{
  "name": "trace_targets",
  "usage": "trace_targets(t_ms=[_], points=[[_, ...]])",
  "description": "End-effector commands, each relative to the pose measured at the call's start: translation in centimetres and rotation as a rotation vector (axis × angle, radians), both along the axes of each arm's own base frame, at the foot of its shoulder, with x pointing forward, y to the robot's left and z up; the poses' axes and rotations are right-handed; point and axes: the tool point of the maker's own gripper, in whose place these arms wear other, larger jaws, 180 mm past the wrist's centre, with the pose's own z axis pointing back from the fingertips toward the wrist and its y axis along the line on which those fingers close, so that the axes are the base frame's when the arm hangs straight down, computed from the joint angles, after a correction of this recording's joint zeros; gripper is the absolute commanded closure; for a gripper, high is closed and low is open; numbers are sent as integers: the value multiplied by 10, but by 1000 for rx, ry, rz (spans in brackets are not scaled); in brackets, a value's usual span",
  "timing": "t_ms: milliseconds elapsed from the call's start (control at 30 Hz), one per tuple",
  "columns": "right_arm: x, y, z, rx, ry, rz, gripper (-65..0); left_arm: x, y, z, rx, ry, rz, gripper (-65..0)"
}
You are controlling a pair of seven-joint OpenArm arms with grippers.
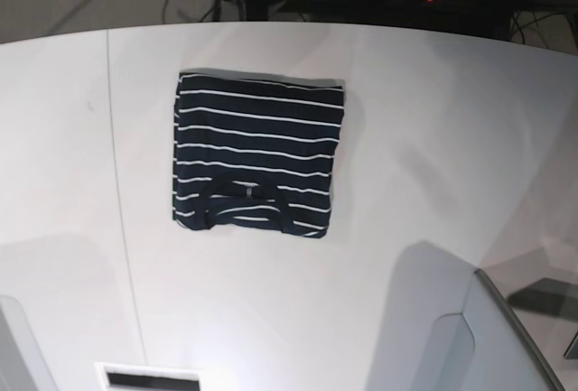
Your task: Layout the t-shirt on the table in an organized manner, then fold the t-shirt properly
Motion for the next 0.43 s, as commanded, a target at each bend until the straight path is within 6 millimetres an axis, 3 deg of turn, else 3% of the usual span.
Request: trace_targets(t_ms=[0, 233, 333, 400], points=[[-1, -2, 1, -2, -4, 3, -2, 3, 3, 1, 1, -11, 1, 0], [4, -2, 0, -3, -11, 9, -2, 32, 1, 2, -4, -72, 8, 0], [5, -14, 1, -21, -12, 13, -2, 30, -2, 2, -9, -74, 12, 0], [7, -20, 1, -30, -15, 15, -2, 18, -2, 2, -9, -51, 16, 0]])
